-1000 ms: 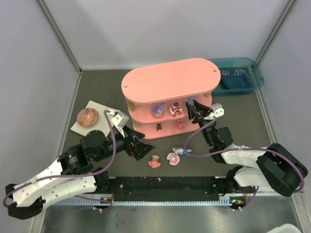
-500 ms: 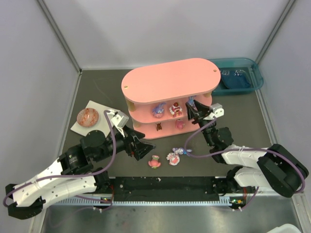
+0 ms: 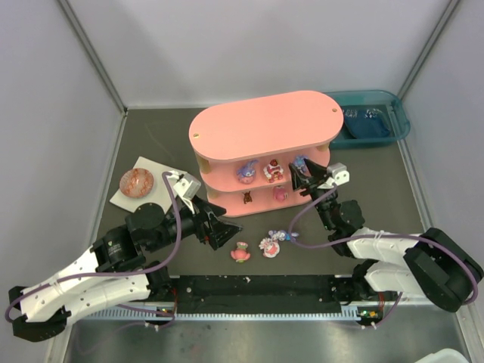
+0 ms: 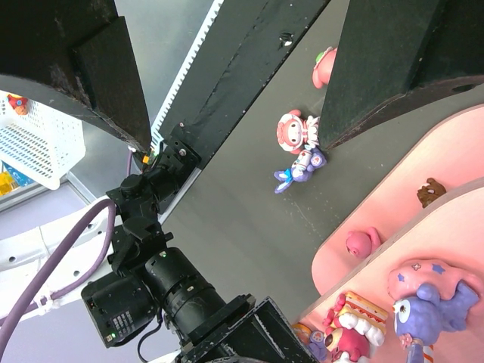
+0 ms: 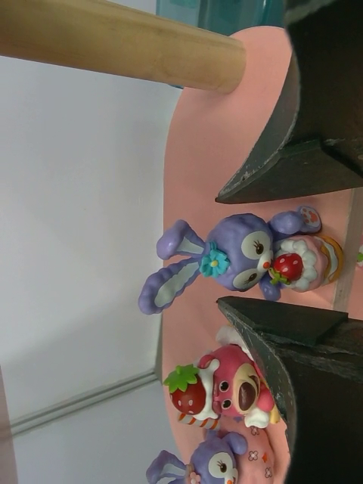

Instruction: Place and organize the plastic toys onto the shelf

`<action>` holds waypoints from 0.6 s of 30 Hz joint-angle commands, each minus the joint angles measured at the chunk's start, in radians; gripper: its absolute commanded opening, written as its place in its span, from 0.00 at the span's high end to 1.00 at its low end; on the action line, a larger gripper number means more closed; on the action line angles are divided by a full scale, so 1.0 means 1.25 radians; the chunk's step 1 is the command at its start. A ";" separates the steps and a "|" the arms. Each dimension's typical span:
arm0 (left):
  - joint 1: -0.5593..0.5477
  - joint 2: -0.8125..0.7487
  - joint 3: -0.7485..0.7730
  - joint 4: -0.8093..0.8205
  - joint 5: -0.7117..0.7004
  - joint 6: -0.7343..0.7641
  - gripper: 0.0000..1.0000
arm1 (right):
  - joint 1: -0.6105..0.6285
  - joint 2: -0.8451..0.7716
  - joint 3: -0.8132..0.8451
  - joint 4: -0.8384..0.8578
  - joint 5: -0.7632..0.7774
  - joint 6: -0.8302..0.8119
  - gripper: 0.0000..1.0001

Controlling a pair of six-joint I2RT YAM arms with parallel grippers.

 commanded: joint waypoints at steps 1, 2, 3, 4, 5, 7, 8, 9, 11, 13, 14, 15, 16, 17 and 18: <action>-0.001 -0.003 -0.002 0.050 0.003 0.008 0.03 | -0.009 -0.020 -0.001 0.228 -0.007 -0.003 0.48; 0.000 -0.001 -0.003 0.050 0.003 0.008 0.03 | -0.009 -0.020 -0.001 0.228 -0.007 -0.004 0.47; -0.001 -0.001 -0.003 0.050 0.003 0.007 0.03 | -0.009 -0.022 0.000 0.229 -0.008 -0.004 0.47; -0.001 -0.004 -0.003 0.050 0.004 0.007 0.03 | -0.009 -0.022 0.000 0.229 -0.008 -0.004 0.46; -0.001 -0.004 -0.003 0.052 0.004 0.008 0.03 | -0.009 -0.022 0.003 0.229 -0.008 -0.004 0.45; -0.001 -0.005 -0.004 0.050 0.003 0.008 0.03 | -0.009 -0.025 0.003 0.228 -0.008 -0.005 0.44; -0.001 -0.006 -0.004 0.050 0.003 0.008 0.03 | -0.010 -0.025 0.004 0.229 -0.011 -0.007 0.44; -0.001 -0.006 -0.004 0.050 0.001 0.007 0.03 | -0.010 -0.028 0.004 0.228 -0.012 -0.007 0.44; -0.001 -0.006 -0.006 0.053 0.000 0.008 0.03 | -0.009 -0.032 0.004 0.229 -0.016 -0.008 0.43; -0.001 -0.006 -0.004 0.054 -0.002 0.008 0.03 | -0.010 -0.040 0.004 0.229 -0.022 -0.010 0.41; -0.001 -0.006 -0.004 0.056 -0.001 0.008 0.03 | -0.009 -0.043 0.004 0.228 -0.024 -0.010 0.41; -0.001 -0.005 -0.004 0.059 -0.002 0.008 0.03 | -0.009 -0.045 0.004 0.228 -0.025 -0.010 0.41; -0.001 -0.005 -0.004 0.059 -0.005 0.009 0.03 | -0.009 -0.053 -0.001 0.229 -0.033 -0.011 0.40; -0.001 -0.005 -0.006 0.060 -0.004 0.009 0.03 | -0.009 -0.056 -0.003 0.229 -0.036 -0.011 0.39; -0.001 -0.005 -0.006 0.064 -0.005 0.010 0.03 | -0.009 -0.061 -0.006 0.229 -0.040 -0.011 0.39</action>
